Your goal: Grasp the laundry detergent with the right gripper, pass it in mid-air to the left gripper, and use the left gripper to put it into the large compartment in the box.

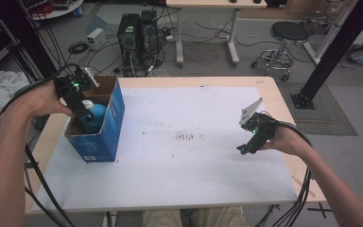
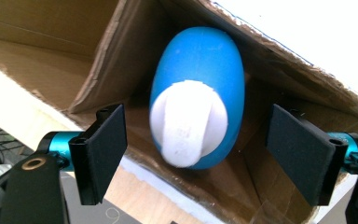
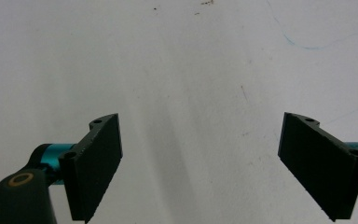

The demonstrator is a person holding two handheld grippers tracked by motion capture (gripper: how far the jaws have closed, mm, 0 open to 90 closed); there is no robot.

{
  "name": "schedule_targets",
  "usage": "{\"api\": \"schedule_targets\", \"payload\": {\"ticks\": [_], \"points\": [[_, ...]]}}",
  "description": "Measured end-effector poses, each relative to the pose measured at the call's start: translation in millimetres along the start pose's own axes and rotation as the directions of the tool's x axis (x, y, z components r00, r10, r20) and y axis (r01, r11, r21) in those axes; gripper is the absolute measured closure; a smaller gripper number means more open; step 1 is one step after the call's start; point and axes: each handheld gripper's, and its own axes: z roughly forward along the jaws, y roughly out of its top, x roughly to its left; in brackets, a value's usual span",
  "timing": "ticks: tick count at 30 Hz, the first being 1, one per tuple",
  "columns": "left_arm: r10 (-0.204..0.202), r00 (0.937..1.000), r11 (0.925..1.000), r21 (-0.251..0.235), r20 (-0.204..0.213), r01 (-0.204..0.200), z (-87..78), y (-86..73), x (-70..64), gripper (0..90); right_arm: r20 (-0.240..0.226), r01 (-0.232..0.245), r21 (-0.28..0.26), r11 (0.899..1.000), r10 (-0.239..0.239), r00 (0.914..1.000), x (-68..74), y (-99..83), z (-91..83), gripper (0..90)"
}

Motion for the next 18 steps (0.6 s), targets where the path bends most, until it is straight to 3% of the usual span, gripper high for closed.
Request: {"api": "schedule_targets", "payload": {"ticks": [10, 18], "points": [[0.016, 0.9991, 0.9995, -0.025, -0.039, -0.017, -24.0, 8.7, -3.2, 19.7, 0.004, -0.004, -0.005, 1.000, 0.004, 1.0000, -0.7, -2.0, -2.1, 12.8], [0.101, 0.9932, 0.9916, -0.075, -0.058, -0.105, -45.5, 36.5, -21.1, 19.7, 0.007, -0.004, -0.005, 1.000, 0.004, 1.0000, 0.1, -0.3, -0.8, 12.8]]}}
